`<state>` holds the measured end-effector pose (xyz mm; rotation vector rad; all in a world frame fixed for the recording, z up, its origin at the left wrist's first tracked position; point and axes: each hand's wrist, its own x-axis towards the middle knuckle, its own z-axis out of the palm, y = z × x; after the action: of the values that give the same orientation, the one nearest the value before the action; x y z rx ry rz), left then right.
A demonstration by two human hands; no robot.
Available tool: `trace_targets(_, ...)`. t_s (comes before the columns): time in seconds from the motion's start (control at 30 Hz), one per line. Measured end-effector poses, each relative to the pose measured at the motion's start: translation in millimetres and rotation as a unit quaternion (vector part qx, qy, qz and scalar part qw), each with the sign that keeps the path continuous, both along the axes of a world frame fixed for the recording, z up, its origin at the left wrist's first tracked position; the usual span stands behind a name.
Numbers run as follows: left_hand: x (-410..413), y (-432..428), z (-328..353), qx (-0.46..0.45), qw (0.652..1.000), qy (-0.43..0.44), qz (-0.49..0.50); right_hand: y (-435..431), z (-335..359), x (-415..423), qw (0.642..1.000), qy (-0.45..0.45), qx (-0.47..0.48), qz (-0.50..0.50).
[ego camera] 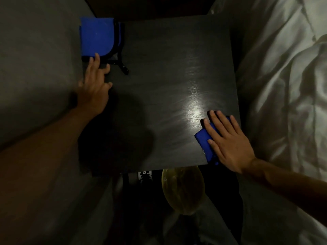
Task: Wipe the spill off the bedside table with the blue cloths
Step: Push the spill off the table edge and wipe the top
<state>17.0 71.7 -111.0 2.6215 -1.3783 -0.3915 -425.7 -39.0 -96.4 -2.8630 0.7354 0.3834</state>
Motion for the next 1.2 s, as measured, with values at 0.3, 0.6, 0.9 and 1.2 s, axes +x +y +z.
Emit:
trace_targets(0.3,-9.7,-4.8,7.8,0.011,0.999,-0.004,0.035,31.9,-5.4,15.2,0.992,-0.007,0.002,-0.127)
trace_targets(0.6,-13.0,-5.3,11.0,0.028,0.999,-0.009,0.044,50.1,-9.2,30.2,0.983,-0.018,-0.010,-0.183)
trace_targets(0.9,-11.9,-5.9,10.3,0.034,0.998,-0.023,0.039,53.8,-8.5,34.7,0.983,-0.019,-0.020,-0.182)
trace_targets(1.2,-13.6,-6.6,15.7,0.021,0.998,0.016,0.057,81.3,-6.1,69.8,0.991,-0.034,-0.023,-0.129)
